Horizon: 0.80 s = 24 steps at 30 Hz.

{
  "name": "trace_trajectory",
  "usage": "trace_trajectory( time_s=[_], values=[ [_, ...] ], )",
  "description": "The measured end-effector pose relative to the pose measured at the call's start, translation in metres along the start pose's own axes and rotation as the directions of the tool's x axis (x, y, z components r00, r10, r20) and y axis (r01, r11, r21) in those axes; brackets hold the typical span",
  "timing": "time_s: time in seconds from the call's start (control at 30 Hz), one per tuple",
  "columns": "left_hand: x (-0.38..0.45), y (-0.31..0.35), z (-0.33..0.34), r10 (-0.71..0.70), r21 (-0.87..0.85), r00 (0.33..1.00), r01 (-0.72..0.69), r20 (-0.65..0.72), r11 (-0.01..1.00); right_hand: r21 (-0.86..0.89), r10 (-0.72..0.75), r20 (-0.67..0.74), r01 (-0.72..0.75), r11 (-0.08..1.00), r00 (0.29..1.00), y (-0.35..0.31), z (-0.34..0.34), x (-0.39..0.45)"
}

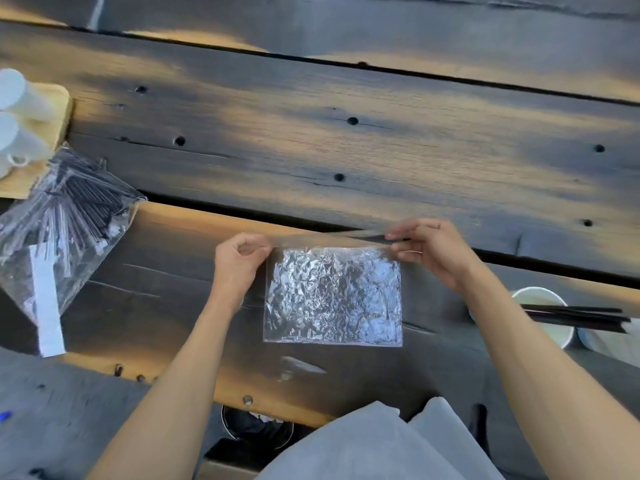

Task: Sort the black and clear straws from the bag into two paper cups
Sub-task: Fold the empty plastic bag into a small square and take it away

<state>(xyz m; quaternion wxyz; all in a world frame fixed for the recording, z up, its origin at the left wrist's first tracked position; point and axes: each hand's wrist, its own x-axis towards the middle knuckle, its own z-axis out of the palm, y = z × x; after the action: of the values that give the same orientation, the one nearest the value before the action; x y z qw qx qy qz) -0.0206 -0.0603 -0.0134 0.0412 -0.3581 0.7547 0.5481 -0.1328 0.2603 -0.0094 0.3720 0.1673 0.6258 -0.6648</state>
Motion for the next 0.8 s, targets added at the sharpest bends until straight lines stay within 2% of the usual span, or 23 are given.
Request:
trace_trajectory(
  time_s=[0.17, 0.33, 0.47, 0.53, 0.63, 0.8],
  values=[
    [-0.018, -0.018, -0.004, -0.058, -0.114, 0.998, 0.059, 0.011, 0.992, -0.051, -0.039, -0.001, 0.039, 0.998, 0.999, 0.019, 0.0, -0.025],
    [-0.035, -0.026, -0.007, -0.165, -0.345, 0.984, 0.178, 0.066, 0.922, -0.114, 0.039, 0.035, -0.035, 0.993, 0.999, 0.048, -0.001, -0.044],
    [-0.043, -0.036, -0.012, -0.254, -0.332, 0.965, 0.261, 0.067, 0.907, -0.168, 0.052, -0.013, -0.053, 0.984, 0.999, 0.063, -0.003, -0.05],
    [-0.046, -0.041, -0.014, -0.289, -0.272, 0.956, 0.29, 0.046, 0.918, -0.164, 0.048, -0.038, -0.054, 0.985, 0.998, 0.067, -0.004, -0.053],
    [-0.052, -0.046, -0.012, -0.304, -0.155, 0.953, 0.302, 0.012, 0.941, -0.161, 0.042, -0.055, -0.05, 0.986, 0.998, 0.071, -0.005, -0.056],
    [-0.057, -0.051, -0.008, -0.309, -0.126, 0.951, 0.306, -0.001, 0.944, -0.188, 0.046, -0.082, -0.061, 0.98, 0.996, 0.077, -0.002, -0.058]
  ],
)
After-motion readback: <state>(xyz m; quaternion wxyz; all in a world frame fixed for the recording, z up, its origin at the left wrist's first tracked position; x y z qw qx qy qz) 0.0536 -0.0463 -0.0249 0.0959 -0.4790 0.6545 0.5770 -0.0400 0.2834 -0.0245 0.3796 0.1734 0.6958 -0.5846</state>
